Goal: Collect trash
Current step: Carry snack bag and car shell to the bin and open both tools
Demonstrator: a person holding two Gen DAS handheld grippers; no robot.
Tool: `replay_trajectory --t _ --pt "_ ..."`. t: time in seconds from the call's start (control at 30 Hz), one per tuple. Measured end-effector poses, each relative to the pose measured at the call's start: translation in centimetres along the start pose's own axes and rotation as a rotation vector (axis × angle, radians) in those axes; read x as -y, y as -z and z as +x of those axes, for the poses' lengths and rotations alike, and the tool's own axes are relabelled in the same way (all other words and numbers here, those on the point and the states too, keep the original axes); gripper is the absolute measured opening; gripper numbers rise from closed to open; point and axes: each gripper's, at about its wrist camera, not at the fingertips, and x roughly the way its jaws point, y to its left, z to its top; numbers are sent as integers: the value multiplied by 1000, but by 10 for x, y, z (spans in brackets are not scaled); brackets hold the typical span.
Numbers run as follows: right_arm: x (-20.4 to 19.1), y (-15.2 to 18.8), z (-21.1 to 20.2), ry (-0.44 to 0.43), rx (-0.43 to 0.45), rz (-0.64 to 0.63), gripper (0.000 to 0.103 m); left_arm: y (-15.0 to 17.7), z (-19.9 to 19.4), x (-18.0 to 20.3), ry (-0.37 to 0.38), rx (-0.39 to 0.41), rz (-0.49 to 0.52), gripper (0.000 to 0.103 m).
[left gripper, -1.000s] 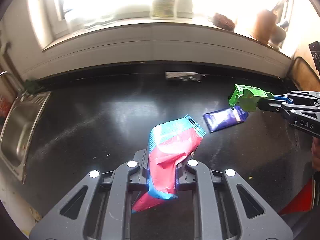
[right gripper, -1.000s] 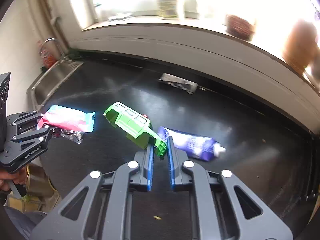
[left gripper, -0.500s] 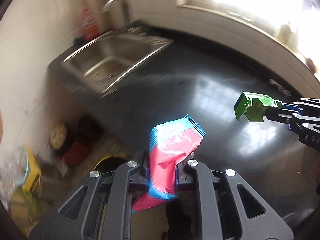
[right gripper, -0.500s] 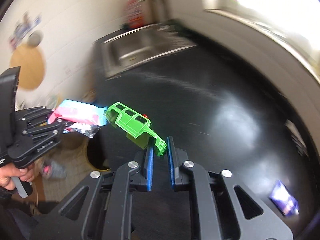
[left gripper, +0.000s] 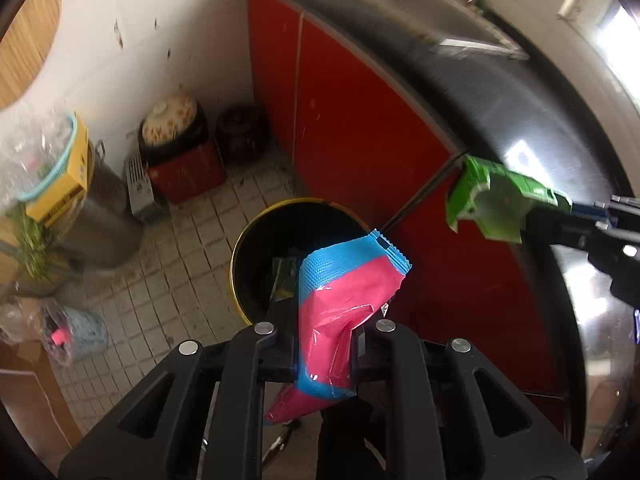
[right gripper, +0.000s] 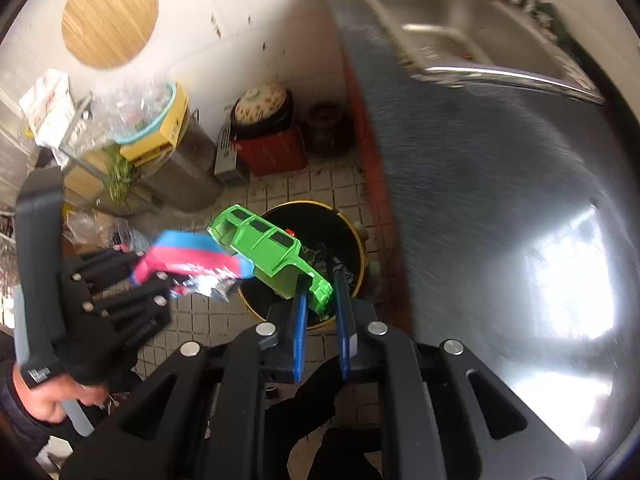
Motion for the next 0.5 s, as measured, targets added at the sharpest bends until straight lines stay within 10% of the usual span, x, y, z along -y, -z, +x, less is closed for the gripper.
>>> replay_trajectory --t 0.27,0.43,0.5 --pt "-27 -29 65 41 -84 -48 14 -3 50 -12 28 -43 28 19" --pt "-27 -40 81 41 -119 -58 18 0 66 -15 57 -72 19 67" --pt "-30 -44 83 35 -117 -67 38 0 67 -17 58 -71 12 77"
